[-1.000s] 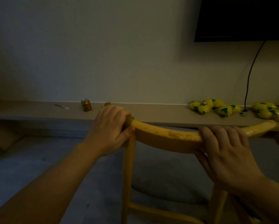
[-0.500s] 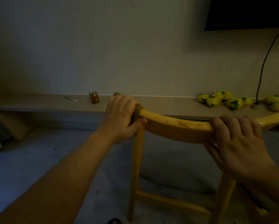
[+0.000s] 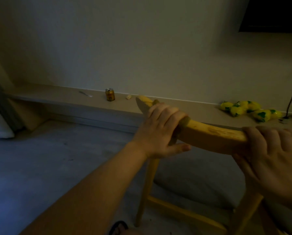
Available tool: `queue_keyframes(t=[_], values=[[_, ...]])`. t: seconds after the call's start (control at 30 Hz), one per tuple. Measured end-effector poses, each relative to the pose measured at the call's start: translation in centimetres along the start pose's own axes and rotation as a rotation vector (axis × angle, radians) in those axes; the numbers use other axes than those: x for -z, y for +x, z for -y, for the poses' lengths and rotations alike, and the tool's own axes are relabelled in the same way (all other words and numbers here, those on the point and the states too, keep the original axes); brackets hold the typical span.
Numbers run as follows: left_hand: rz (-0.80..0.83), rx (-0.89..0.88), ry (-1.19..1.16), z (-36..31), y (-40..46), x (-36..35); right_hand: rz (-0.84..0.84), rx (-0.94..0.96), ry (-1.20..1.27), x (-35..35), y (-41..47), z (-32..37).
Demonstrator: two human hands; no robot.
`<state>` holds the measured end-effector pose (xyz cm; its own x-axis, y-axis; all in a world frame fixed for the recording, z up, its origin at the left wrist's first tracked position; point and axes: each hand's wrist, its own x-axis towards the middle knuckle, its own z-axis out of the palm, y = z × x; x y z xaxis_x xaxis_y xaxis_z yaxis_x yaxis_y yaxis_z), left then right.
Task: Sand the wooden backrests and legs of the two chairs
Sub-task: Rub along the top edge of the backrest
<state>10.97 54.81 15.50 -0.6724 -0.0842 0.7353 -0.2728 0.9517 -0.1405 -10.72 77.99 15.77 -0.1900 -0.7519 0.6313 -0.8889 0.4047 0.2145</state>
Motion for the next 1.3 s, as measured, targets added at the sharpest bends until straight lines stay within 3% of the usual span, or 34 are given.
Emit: queue_keyframes(t=[0.13,0.27,0.47,0.7,0.87,1.0,1.17,1.3], values=[[-0.042,0.151,-0.024,4.3,-0.6,0.1,0.016,-0.019,-0.003,0.2,-0.1,0.3],[-0.109,0.193,-0.081,5.9,-0.2,-0.2,0.029,-0.055,0.003,0.3,0.1,0.7],[-0.148,0.198,-0.089,1.5,0.5,-1.0,0.105,-0.123,0.023,-0.3,-0.1,0.7],[-0.04,0.266,0.025,-4.5,1.1,-1.2,0.168,-0.199,0.047,-2.4,-0.9,-0.7],[-0.059,0.214,-0.022,-9.7,1.5,-2.4,0.179,-0.123,0.027,-2.8,-1.8,-1.6],[-0.103,0.152,-0.025,-8.2,1.4,-2.0,0.163,-0.081,0.015,-0.9,-1.5,-0.6],[-0.063,0.367,0.036,-6.0,1.1,-1.4,0.131,-0.08,-0.012,1.6,0.1,1.4],[0.01,0.463,0.0,-8.7,2.0,-1.3,0.087,-0.086,0.003,1.8,0.4,2.1]])
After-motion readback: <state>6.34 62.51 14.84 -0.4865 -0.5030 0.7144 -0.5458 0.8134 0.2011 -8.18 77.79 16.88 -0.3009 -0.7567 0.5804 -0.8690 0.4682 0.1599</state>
